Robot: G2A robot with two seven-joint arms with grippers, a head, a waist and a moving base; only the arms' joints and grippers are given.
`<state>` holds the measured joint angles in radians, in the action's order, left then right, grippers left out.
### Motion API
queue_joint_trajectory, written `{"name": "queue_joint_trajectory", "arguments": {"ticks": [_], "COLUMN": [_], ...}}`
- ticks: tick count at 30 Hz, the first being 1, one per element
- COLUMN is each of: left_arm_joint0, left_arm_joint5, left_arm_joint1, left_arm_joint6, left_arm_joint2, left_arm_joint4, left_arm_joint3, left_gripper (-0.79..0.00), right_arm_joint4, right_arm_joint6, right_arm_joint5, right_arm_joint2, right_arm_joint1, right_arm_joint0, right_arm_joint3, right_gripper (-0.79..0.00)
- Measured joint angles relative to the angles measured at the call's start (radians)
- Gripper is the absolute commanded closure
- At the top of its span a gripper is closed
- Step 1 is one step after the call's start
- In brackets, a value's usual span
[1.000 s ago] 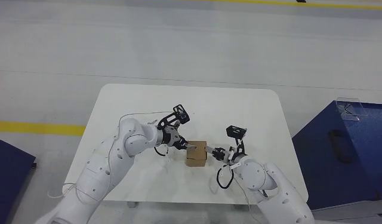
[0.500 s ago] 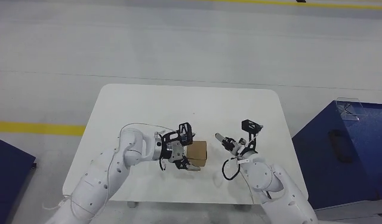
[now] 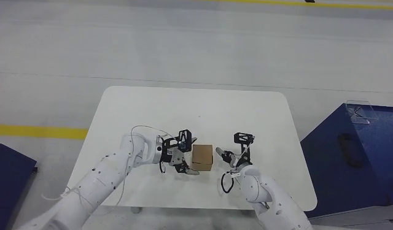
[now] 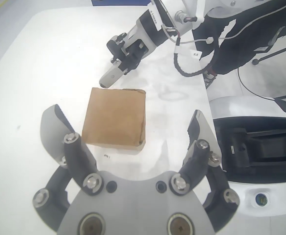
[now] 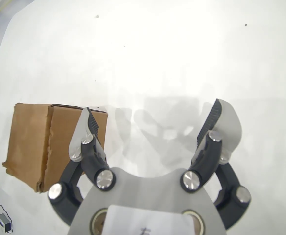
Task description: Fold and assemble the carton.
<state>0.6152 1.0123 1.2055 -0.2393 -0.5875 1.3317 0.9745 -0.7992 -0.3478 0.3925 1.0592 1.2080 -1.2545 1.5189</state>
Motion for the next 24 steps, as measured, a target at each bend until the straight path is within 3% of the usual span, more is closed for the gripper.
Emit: {"name": "queue_joint_trajectory", "arguments": {"ticks": [8, 16, 24], "left_arm_joint0": [-0.037, -0.06, -0.089], "left_arm_joint5": [-0.006, -0.092, -0.085], "left_arm_joint1": [0.046, 0.114, 0.15], "left_arm_joint6": [-0.01, -0.006, -0.073], "left_arm_joint2": [0.051, 0.101, 0.113], "left_arm_joint4": [0.039, 0.038, 0.051], "left_arm_joint3": [-0.104, -0.194, -0.277], "left_gripper": [-0.785, -0.785, -0.785], "right_arm_joint4": [-0.018, -0.055, -0.073], "right_arm_joint6": [-0.006, -0.02, -0.03], "right_arm_joint5": [-0.009, -0.008, -0.003], "right_arm_joint2": [-0.01, -0.021, -0.014], "right_arm_joint1": [0.009, 0.017, 0.022], "right_arm_joint0": [-0.001, -0.002, -0.005], "right_arm_joint3": [-0.006, -0.001, 0.006], "right_gripper": [-0.785, -0.785, -0.785]}}
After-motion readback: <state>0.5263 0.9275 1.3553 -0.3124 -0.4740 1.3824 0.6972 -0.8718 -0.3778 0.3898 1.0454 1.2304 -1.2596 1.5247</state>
